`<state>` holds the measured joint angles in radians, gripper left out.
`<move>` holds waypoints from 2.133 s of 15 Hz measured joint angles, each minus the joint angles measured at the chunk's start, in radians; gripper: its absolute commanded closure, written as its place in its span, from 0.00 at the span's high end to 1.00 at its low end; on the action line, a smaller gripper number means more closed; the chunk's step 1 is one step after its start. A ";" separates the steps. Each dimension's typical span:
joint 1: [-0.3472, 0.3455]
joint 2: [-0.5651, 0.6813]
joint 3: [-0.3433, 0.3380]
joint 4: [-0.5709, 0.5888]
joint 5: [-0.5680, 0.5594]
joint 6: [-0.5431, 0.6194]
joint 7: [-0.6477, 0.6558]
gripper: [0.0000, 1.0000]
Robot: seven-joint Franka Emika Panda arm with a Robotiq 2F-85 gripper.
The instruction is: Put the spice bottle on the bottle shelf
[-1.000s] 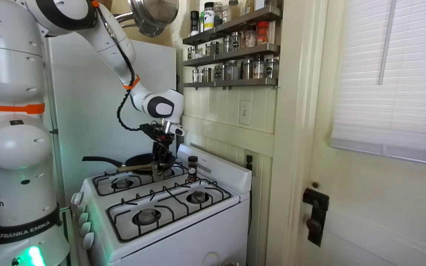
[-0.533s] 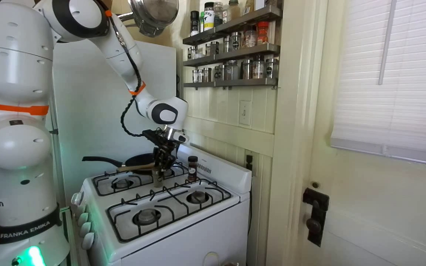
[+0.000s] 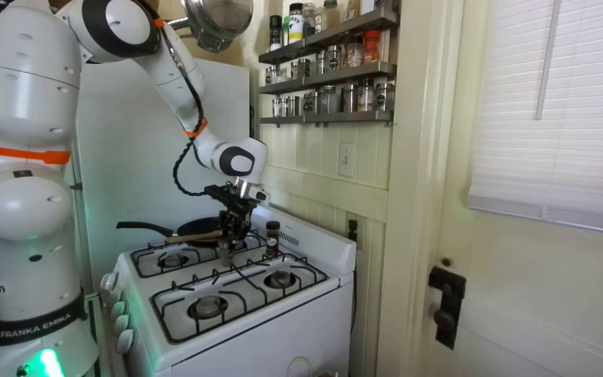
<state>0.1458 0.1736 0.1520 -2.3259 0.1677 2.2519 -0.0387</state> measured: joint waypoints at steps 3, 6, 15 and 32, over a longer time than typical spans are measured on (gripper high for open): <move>0.000 0.008 0.000 0.012 -0.004 0.000 0.000 0.89; 0.000 0.016 0.003 0.025 -0.004 0.000 0.000 1.00; 0.026 -0.035 0.030 0.016 0.000 0.001 0.118 1.00; -0.034 -0.491 0.214 -0.435 -0.226 0.315 0.731 1.00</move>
<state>0.1122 -0.3174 0.3657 -2.7608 -0.0587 2.5669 0.6918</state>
